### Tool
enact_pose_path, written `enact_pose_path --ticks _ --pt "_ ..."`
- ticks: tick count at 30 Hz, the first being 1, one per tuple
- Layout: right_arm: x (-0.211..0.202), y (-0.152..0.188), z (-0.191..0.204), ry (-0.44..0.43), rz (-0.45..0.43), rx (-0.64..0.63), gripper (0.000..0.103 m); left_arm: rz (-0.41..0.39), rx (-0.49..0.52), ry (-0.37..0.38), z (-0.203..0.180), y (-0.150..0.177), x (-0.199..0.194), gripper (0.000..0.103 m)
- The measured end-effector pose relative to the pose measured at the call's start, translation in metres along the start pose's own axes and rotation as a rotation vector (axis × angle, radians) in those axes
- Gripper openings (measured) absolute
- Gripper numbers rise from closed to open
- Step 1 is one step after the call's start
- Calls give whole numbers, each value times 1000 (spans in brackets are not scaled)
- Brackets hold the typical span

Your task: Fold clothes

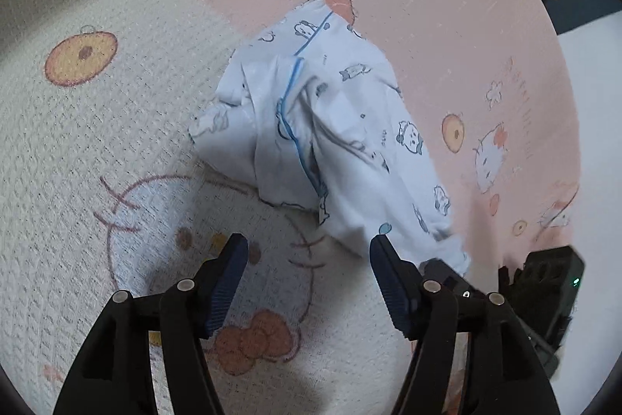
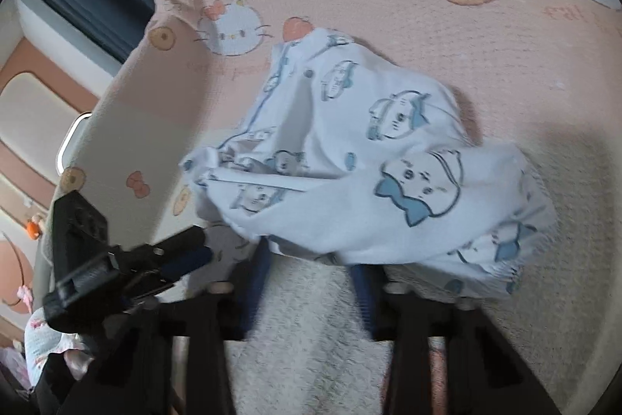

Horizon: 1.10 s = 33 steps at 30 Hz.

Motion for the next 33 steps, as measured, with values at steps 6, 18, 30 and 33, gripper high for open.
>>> enact_pose_path --ticks 6,18,30,33 --pt "-11 -9 14 -126 -22 9 9 -12 216 -80 -30 2 -10 63" --pt "-29 -33 10 -251 -85 106 9 -14 538 -242 -81 11 5 63" --pt "-36 -33 6 -266 -84 128 9 -69 713 -393 -113 9 19 63" --pt "-38 -35 4 -275 -97 142 9 -59 771 -401 -121 12 30 63"
Point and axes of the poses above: each gripper's, at about its wrist camera, not at the fingertips, and x roughly the way its jaws point, z to its left, y to its underside, the point moved 4 cm from there along x, roughly the way its jaws point, and after that the axes turned 12 degrees about x, right-handed, at the moved point
